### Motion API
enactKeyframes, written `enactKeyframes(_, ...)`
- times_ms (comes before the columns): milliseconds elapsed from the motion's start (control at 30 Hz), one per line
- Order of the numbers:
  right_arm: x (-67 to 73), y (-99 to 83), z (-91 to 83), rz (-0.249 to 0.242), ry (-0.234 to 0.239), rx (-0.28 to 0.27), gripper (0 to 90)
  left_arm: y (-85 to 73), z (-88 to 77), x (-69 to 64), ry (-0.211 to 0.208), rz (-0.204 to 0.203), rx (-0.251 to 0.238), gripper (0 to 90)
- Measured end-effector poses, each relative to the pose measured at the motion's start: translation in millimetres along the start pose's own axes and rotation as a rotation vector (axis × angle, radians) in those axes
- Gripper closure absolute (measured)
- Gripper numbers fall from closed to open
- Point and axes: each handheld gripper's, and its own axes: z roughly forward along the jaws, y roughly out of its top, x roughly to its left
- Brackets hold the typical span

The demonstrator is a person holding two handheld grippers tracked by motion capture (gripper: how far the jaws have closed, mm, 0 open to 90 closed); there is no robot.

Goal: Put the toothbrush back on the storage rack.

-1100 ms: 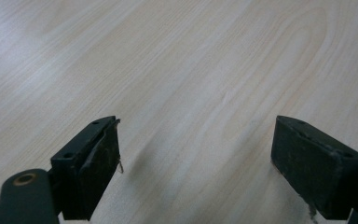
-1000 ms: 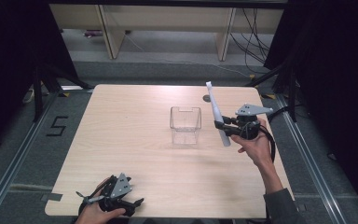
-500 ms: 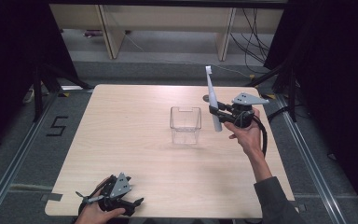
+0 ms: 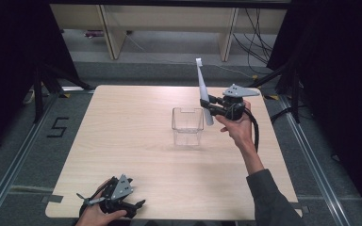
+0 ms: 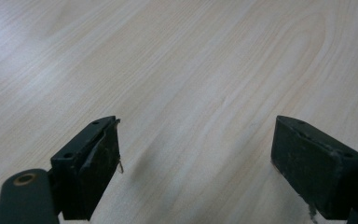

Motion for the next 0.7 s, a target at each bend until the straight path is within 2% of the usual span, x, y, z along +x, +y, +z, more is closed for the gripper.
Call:
enactKeyframes(33,1.4,0.7,2.4,0.010,0.000,0.005,67.0,0.0,0.0,-0.1,-0.001,-0.002,-0.002,15.1)
enactKeyframes(67,1.2,2.3,7.5,-0.008,0.002,0.002,66.9,-0.1,-0.1,0.1,0.000,-0.001,-0.001,15.1)
enactKeyframes(133,0.9,2.8,9.4,-0.012,0.003,0.001,66.9,-0.1,0.0,0.1,0.000,0.001,0.000,15.1)
enactKeyframes(300,4.8,4.9,20.9,0.006,0.024,0.010,66.9,-0.2,0.0,0.2,0.000,0.007,0.010,15.1)
enactKeyframes(367,6.8,5.1,26.7,0.001,0.016,0.013,67.0,0.1,-0.1,0.1,-0.001,0.006,0.007,15.1)
enactKeyframes(400,6.8,5.9,31.5,-0.022,0.020,0.020,66.9,0.1,-0.1,0.1,-0.002,0.002,0.003,15.0)
enactKeyframes(433,6.8,5.9,31.5,-0.022,0.020,0.020,66.9,0.0,-0.1,0.0,-0.003,0.001,0.000,15.0)
enactKeyframes(467,8.7,5.8,34.0,-0.002,0.027,0.019,67.0,0.0,-0.1,0.0,-0.002,0.001,0.001,15.1)
enactKeyframes(500,8.4,6.2,36.4,-0.018,0.022,0.018,67.0,0.0,-0.1,0.0,-0.002,0.001,0.001,15.1)
enactKeyframes(567,11.2,6.7,41.2,-0.010,0.033,0.034,66.9,0.2,-0.4,0.0,-0.002,0.000,-0.001,15.1)
enactKeyframes(700,12.7,5.4,52.3,-0.026,0.027,0.063,67.0,0.7,-1.3,-0.2,0.002,0.003,-0.004,15.1)
